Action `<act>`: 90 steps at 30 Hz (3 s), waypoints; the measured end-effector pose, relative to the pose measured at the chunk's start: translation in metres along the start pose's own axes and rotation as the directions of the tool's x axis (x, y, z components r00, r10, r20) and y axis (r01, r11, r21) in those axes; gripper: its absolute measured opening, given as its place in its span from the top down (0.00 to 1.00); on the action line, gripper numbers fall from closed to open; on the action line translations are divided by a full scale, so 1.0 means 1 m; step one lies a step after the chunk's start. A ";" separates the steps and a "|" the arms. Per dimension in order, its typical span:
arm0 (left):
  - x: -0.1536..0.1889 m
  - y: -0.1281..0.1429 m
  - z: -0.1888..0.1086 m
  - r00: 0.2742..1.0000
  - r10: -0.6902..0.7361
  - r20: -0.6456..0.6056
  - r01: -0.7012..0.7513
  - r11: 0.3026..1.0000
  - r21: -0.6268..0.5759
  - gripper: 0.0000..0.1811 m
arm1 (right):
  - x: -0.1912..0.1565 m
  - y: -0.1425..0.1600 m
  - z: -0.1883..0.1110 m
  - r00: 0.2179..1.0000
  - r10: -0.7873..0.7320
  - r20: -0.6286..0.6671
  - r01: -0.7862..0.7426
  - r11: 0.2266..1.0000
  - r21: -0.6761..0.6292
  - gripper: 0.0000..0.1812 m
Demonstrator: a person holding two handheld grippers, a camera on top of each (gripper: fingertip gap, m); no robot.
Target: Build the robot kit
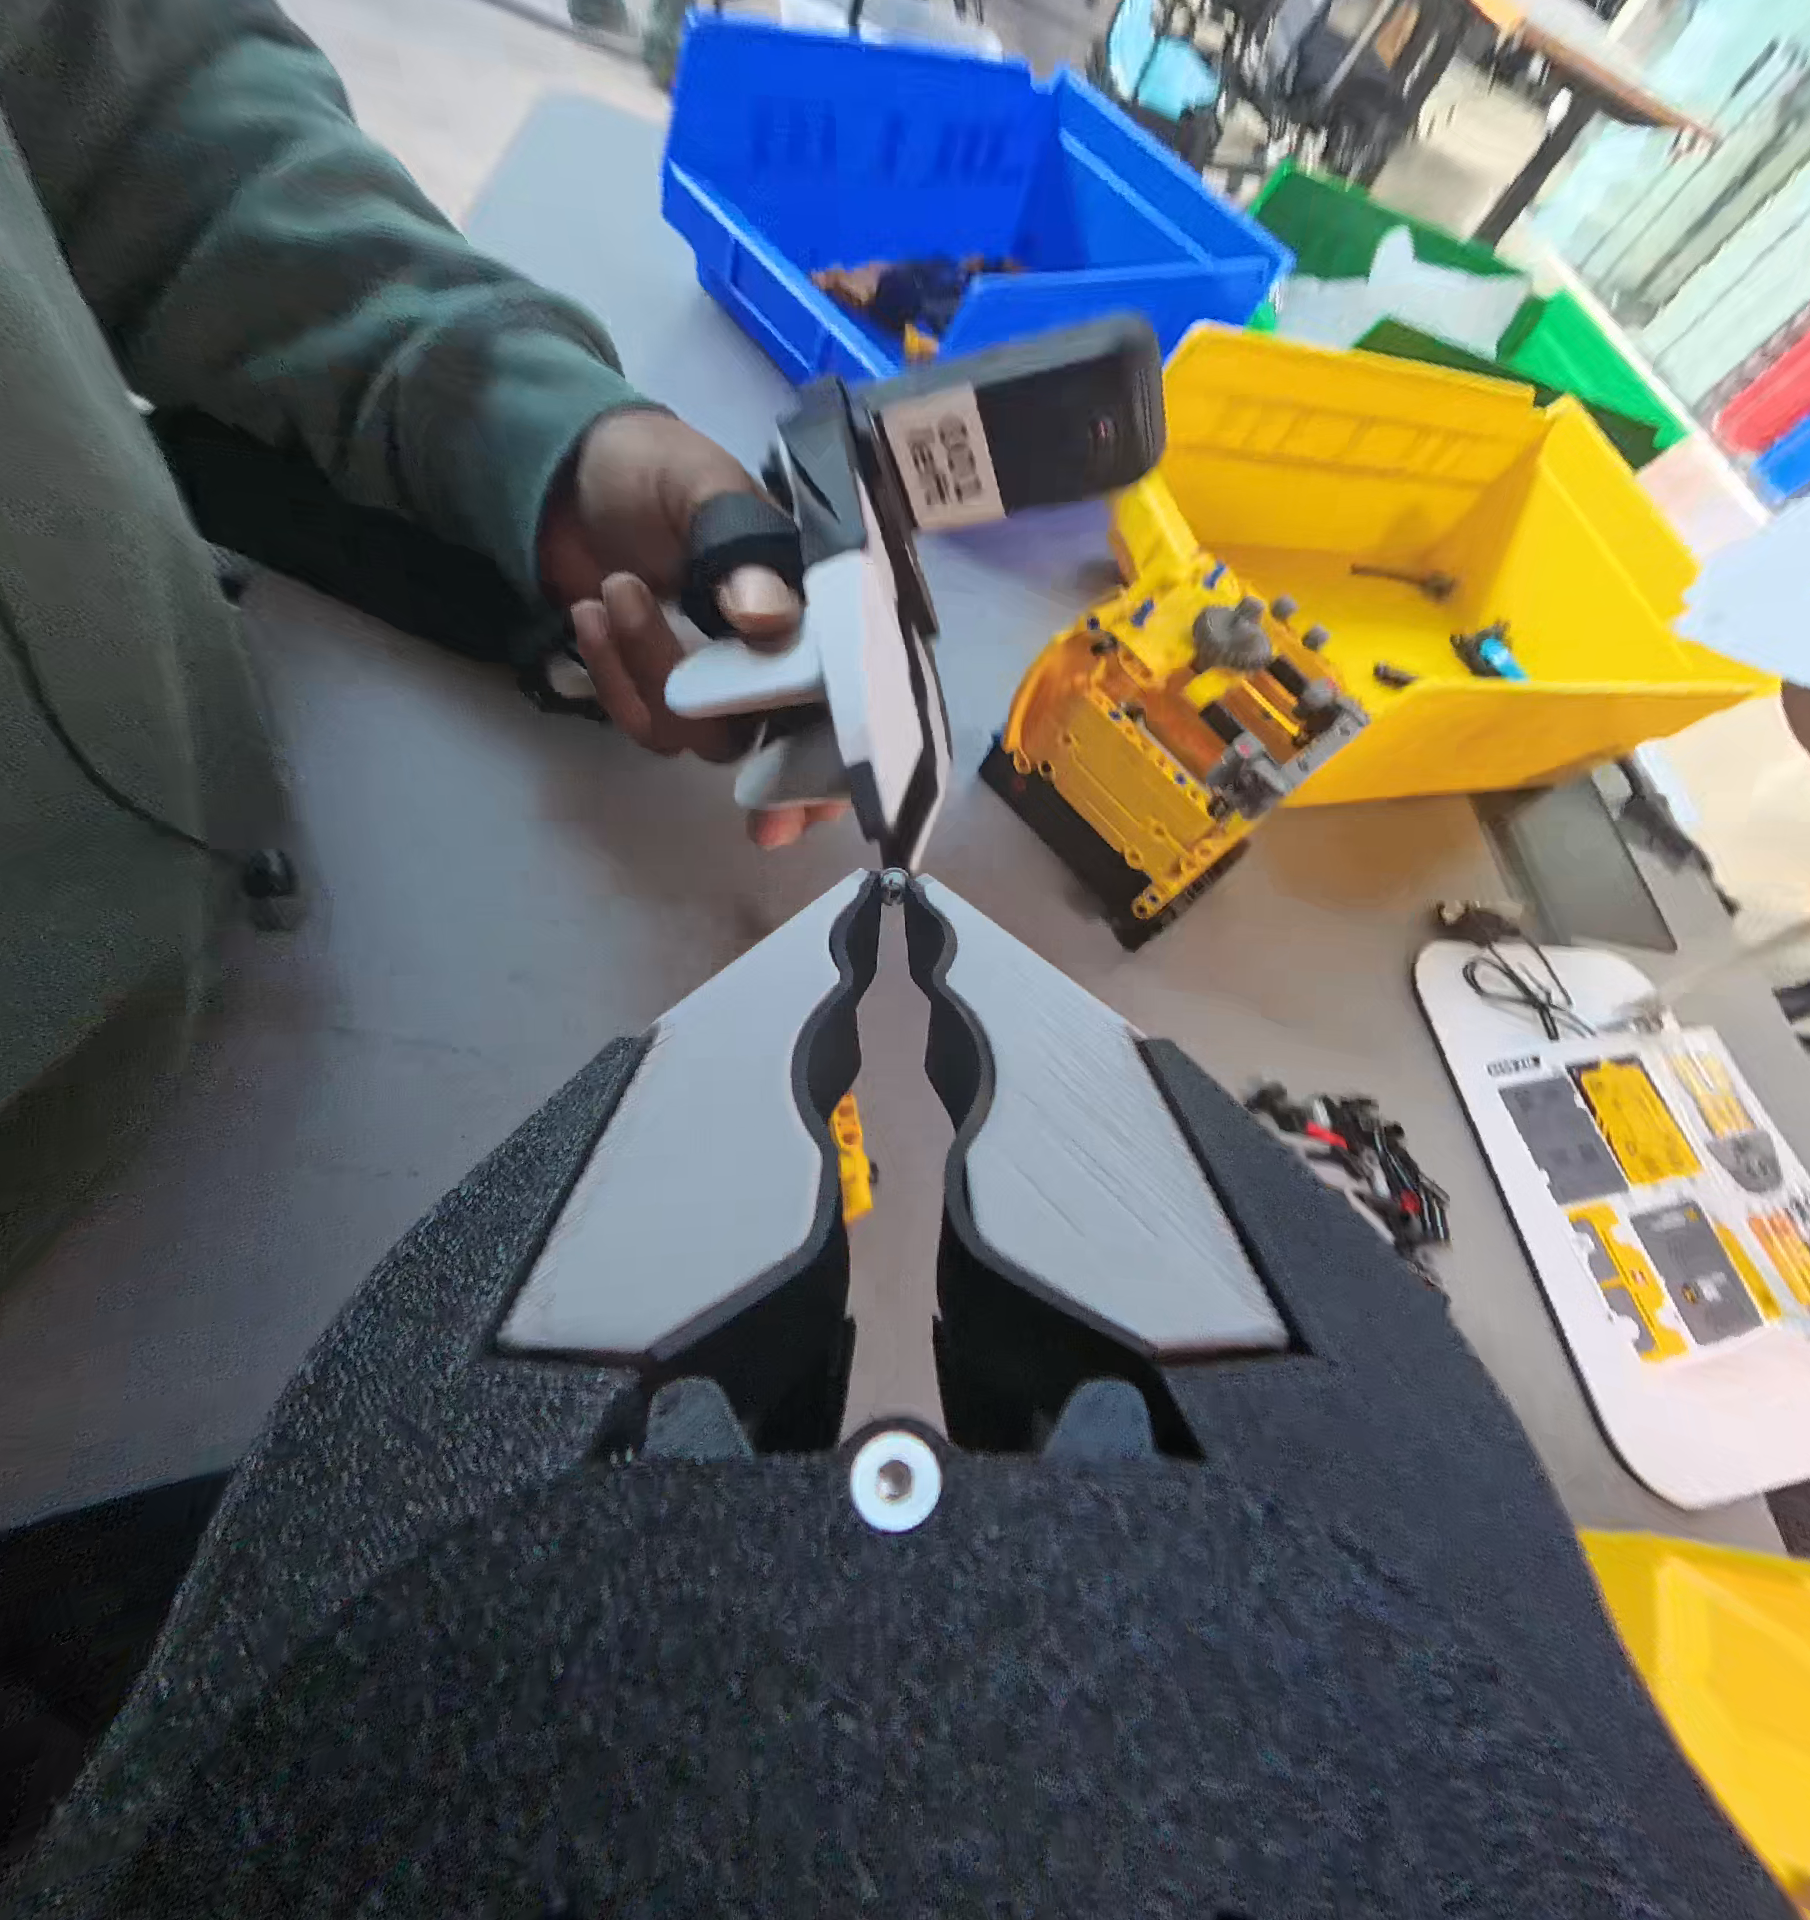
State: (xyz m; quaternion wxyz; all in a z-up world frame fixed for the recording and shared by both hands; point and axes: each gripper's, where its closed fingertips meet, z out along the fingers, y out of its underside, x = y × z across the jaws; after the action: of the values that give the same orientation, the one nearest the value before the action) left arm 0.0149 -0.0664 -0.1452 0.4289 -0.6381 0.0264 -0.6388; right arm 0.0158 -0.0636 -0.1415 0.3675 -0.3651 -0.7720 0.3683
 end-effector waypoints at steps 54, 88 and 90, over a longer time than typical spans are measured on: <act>-0.042 -0.003 -0.041 0.688 0.547 0.477 -0.422 0.836 -0.351 0.90 | 0.032 0.150 0.012 0.929 0.293 0.226 0.010 0.590 -0.808 0.98; -0.045 0.003 -0.038 0.701 0.542 0.464 -0.405 0.838 -0.367 0.90 | 0.032 0.129 0.015 0.960 0.142 0.241 0.096 0.642 -0.761 0.98; -0.042 0.004 -0.035 0.730 0.521 0.442 -0.396 0.850 -0.347 0.90 | 0.024 0.104 0.022 0.950 0.149 0.273 0.079 0.732 -0.676 0.98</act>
State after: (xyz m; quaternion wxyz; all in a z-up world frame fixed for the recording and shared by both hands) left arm -0.0200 -0.0629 -0.1876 0.4883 -0.8047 0.1405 -0.3072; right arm 0.0164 -0.0024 -0.2314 0.0762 -0.4264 -0.8933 0.1201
